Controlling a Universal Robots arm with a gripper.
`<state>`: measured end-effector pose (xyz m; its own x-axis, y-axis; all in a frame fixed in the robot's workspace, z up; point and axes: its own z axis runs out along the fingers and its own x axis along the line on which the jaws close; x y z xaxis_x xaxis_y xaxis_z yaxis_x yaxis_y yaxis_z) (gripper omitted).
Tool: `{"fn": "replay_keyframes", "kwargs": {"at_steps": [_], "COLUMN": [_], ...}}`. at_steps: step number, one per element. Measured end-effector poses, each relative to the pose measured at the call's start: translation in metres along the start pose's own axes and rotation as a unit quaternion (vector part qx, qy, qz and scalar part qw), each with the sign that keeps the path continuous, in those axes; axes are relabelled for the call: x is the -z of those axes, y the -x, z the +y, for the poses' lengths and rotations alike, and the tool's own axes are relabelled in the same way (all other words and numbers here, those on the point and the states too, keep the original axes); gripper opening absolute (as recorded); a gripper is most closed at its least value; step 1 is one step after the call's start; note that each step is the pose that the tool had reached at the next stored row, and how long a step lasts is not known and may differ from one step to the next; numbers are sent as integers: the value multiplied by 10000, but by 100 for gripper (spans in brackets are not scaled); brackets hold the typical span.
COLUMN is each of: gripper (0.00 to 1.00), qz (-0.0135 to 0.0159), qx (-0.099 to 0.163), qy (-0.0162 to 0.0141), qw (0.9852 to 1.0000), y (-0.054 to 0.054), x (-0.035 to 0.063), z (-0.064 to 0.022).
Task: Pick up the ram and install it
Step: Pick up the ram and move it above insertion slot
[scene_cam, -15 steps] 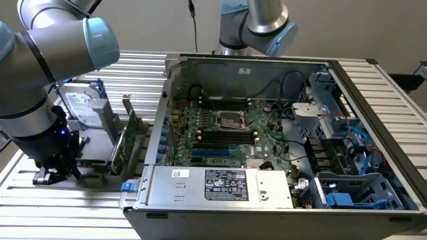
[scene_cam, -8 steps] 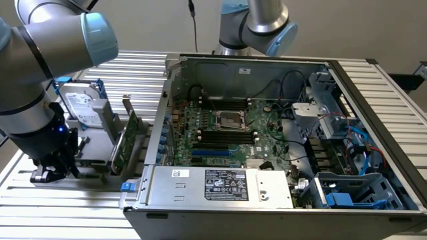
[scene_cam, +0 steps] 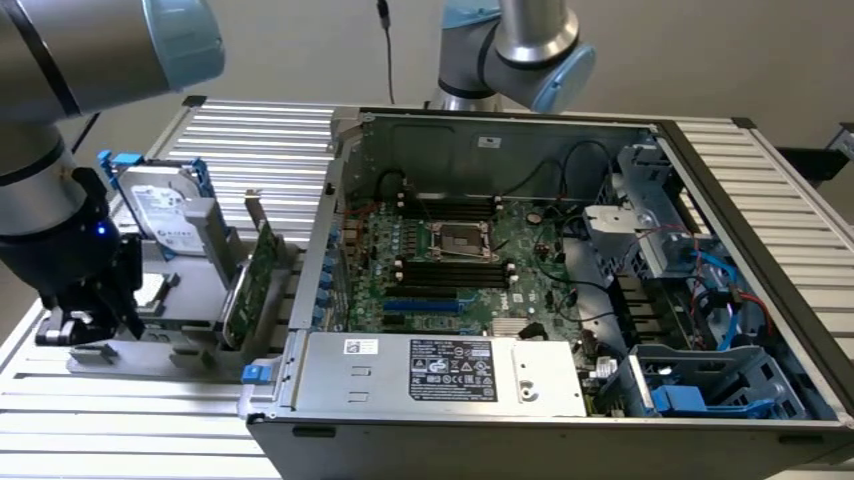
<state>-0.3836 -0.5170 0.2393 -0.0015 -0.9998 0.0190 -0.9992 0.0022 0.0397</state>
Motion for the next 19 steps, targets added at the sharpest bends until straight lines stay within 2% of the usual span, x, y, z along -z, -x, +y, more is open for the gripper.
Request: {"fn": "replay_keyframes", "kwargs": {"at_steps": [3,5,13,19], "gripper": [14,14,14,14], "qz": [0,0,1,1], "qx": [1,1,17,33], "qy": [1,11,78,111], "qw": [10000,10000,10000,9999], "y": [-3,-4,-11,-15], "x": [136,230,607,889], "z": [-1,-36,-354,-597]}}
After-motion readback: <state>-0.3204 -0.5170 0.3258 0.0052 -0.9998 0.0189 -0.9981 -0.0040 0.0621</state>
